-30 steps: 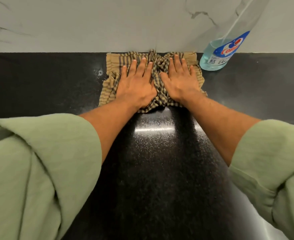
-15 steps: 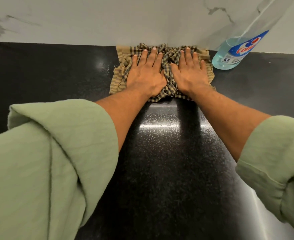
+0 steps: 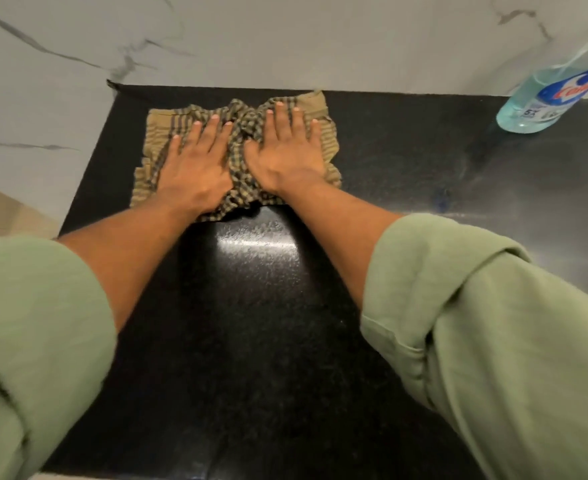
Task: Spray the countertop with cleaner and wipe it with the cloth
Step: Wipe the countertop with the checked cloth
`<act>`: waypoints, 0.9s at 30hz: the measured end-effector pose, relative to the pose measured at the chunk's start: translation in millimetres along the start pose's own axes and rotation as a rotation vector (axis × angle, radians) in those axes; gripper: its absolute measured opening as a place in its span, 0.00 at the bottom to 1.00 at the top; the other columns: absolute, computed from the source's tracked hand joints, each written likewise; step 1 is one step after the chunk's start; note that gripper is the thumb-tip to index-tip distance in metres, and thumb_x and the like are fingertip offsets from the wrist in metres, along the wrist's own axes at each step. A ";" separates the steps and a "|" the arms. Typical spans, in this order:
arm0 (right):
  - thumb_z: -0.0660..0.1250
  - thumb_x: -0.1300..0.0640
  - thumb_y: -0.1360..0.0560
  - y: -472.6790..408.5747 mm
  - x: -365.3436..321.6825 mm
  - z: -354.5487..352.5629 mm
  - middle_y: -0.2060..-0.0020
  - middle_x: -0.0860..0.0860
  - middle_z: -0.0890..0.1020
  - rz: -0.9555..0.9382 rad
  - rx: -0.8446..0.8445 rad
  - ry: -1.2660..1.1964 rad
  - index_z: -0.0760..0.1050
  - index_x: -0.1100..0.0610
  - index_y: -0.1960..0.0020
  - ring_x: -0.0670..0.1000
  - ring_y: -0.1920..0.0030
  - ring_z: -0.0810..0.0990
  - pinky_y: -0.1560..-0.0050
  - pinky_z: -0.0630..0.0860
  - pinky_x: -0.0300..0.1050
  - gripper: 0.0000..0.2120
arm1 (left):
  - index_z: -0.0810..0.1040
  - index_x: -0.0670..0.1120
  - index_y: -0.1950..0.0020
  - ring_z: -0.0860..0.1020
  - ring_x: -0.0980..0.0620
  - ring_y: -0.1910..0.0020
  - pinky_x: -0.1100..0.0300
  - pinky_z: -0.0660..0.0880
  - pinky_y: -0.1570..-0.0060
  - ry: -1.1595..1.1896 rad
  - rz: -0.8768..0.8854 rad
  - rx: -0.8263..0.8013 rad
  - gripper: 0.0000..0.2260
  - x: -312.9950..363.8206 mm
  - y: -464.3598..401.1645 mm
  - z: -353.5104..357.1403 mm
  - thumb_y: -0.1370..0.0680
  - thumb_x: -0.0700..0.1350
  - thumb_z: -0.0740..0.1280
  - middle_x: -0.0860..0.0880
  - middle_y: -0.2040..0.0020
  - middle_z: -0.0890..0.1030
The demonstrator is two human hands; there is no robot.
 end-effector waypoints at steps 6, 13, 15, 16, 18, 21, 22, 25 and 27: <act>0.40 0.39 0.18 5.5 -43.0 10.0 0.17 0.55 0.43 -0.050 -0.015 -0.010 0.43 0.56 0.17 0.58 0.18 0.40 0.20 0.39 0.63 0.35 | 0.38 0.48 0.16 0.41 0.46 0.17 0.42 0.43 0.19 -0.028 -0.074 0.014 0.32 -37.8 25.5 13.6 0.14 0.52 0.53 0.48 0.16 0.39; 0.40 0.42 0.17 32.1 -41.7 12.7 0.17 0.53 0.43 -0.116 -0.016 -0.028 0.43 0.55 0.17 0.55 0.18 0.40 0.19 0.39 0.59 0.32 | 0.39 0.46 0.16 0.41 0.44 0.17 0.41 0.43 0.19 -0.037 -0.104 0.020 0.32 -23.4 48.9 11.5 0.15 0.49 0.53 0.46 0.16 0.39; 0.40 0.43 0.17 52.7 -33.1 16.1 0.17 0.52 0.43 -0.122 -0.015 -0.054 0.43 0.55 0.17 0.54 0.18 0.41 0.19 0.39 0.58 0.31 | 0.39 0.46 0.16 0.41 0.44 0.17 0.40 0.44 0.19 -0.045 -0.079 0.014 0.33 -10.6 61.4 13.2 0.15 0.51 0.54 0.45 0.16 0.40; 0.40 0.44 0.17 64.0 -26.9 17.2 0.17 0.52 0.44 -0.124 -0.013 -0.067 0.44 0.55 0.17 0.53 0.18 0.41 0.19 0.39 0.57 0.31 | 0.38 0.47 0.16 0.41 0.43 0.17 0.39 0.44 0.19 -0.045 -0.067 0.009 0.34 -1.7 68.5 14.5 0.16 0.51 0.54 0.46 0.16 0.39; 0.41 0.44 0.16 85.3 -10.0 17.0 0.17 0.51 0.44 -0.134 -0.003 -0.068 0.44 0.55 0.17 0.53 0.18 0.42 0.19 0.38 0.56 0.31 | 0.39 0.46 0.16 0.41 0.43 0.17 0.39 0.44 0.19 -0.030 -0.048 0.002 0.34 22.4 82.9 17.5 0.16 0.51 0.54 0.45 0.16 0.39; 0.42 0.43 0.16 109.0 22.2 14.7 0.17 0.51 0.43 -0.147 -0.013 -0.043 0.43 0.54 0.17 0.52 0.18 0.41 0.19 0.39 0.56 0.31 | 0.40 0.46 0.16 0.41 0.42 0.17 0.38 0.43 0.20 0.021 -0.078 -0.001 0.34 63.8 102.2 18.2 0.16 0.53 0.53 0.45 0.15 0.40; 0.42 0.43 0.16 115.2 35.7 13.6 0.17 0.50 0.43 -0.139 -0.015 -0.029 0.43 0.53 0.17 0.52 0.18 0.40 0.19 0.39 0.57 0.31 | 0.41 0.45 0.16 0.41 0.41 0.17 0.37 0.42 0.20 0.039 -0.084 0.004 0.33 78.8 105.1 17.8 0.17 0.53 0.52 0.44 0.15 0.41; 0.38 0.41 0.20 133.2 89.2 10.4 0.17 0.49 0.42 -0.060 -0.004 0.003 0.42 0.51 0.17 0.51 0.18 0.40 0.19 0.41 0.57 0.33 | 0.42 0.45 0.16 0.41 0.40 0.17 0.36 0.41 0.21 0.090 -0.018 0.002 0.33 132.9 99.2 14.6 0.18 0.52 0.51 0.44 0.15 0.41; 0.35 0.39 0.22 141.2 122.4 8.1 0.17 0.48 0.41 0.006 0.006 0.006 0.41 0.50 0.17 0.51 0.18 0.39 0.19 0.41 0.57 0.36 | 0.43 0.45 0.16 0.40 0.40 0.17 0.36 0.40 0.21 0.119 0.060 -0.006 0.33 166.0 89.1 13.8 0.19 0.53 0.48 0.45 0.15 0.41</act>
Point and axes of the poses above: each hand's wrist, its own y-axis away from the middle knuckle, its own z-axis out of the palm, x = y × z, the point moved 7 cm from there along -y, towards the middle knuckle
